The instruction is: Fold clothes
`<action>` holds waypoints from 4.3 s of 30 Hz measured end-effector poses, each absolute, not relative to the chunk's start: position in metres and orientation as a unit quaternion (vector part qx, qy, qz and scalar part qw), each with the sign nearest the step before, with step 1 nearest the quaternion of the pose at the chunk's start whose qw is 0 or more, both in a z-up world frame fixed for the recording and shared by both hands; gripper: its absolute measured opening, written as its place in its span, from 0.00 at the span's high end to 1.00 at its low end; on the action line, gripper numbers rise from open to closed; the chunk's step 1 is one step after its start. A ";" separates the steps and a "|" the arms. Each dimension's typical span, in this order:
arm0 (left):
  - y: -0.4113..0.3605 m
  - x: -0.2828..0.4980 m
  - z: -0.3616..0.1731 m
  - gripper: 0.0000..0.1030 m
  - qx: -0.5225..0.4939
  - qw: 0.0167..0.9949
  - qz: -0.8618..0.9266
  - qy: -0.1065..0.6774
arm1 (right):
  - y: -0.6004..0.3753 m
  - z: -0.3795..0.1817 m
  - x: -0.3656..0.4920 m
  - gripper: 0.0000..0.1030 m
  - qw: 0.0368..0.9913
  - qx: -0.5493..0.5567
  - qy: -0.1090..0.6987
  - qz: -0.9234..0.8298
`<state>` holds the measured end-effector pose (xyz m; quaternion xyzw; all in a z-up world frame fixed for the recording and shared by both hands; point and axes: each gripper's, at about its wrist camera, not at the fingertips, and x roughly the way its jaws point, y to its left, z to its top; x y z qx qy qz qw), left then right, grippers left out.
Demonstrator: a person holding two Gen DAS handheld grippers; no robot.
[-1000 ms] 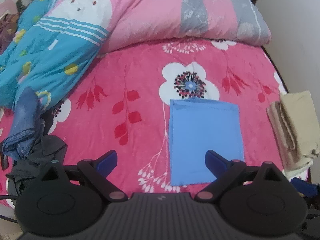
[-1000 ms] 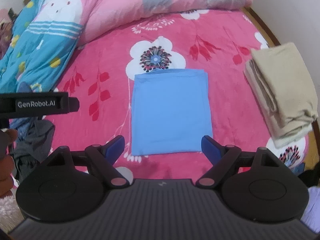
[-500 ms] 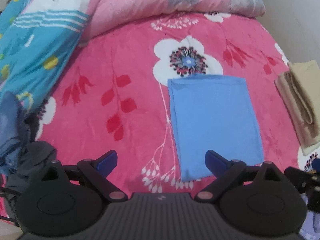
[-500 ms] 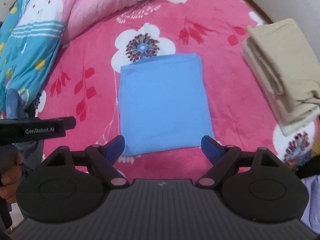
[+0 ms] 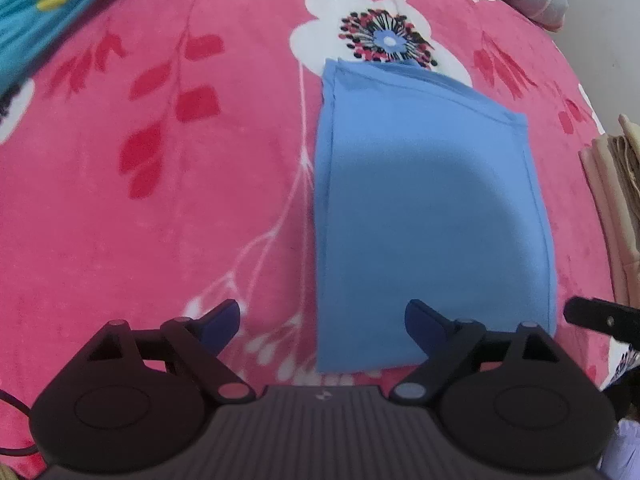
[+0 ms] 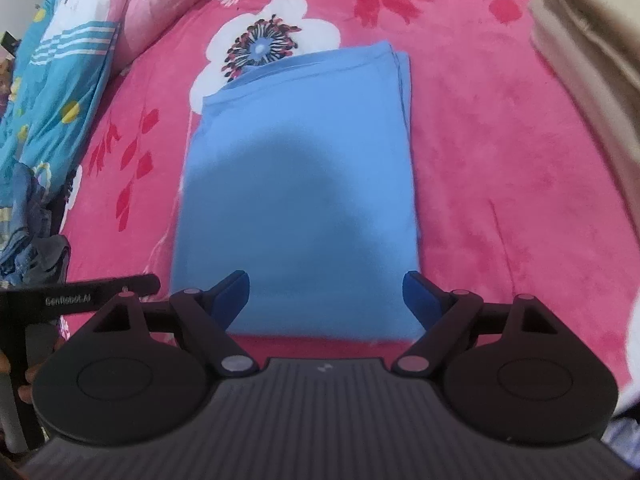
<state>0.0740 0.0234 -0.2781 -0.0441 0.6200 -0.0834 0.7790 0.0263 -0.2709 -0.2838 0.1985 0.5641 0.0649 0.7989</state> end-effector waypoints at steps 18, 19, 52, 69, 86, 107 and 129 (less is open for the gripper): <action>0.022 0.077 -0.328 0.21 -0.088 0.765 -0.177 0.613 | -0.325 -0.360 0.076 0.18 0.825 0.225 0.512 0.082; 0.021 0.075 -0.327 0.21 -0.089 0.760 -0.183 0.617 | -0.326 -0.361 0.072 0.18 0.821 0.233 0.514 0.087; 0.046 0.090 -0.316 0.94 -0.198 0.708 -0.196 0.649 | -0.251 -0.421 -0.032 0.35 0.491 0.723 0.484 0.035; 0.084 0.105 -0.309 0.54 -0.275 0.689 -0.202 0.639 | -0.219 -0.419 -0.011 0.95 0.457 0.780 0.426 0.049; 0.017 0.180 -0.363 0.44 -0.341 0.591 -0.335 0.650 | -0.234 -0.384 -0.009 0.95 0.528 0.735 0.407 0.124; -0.009 0.156 -0.371 0.80 -0.223 0.644 -0.273 0.679 | -0.387 -0.341 0.059 0.43 0.763 0.435 0.464 0.118; -0.022 0.151 -0.374 0.80 -0.224 0.669 -0.236 0.668 | -0.388 -0.399 0.180 0.48 0.776 0.410 0.436 0.202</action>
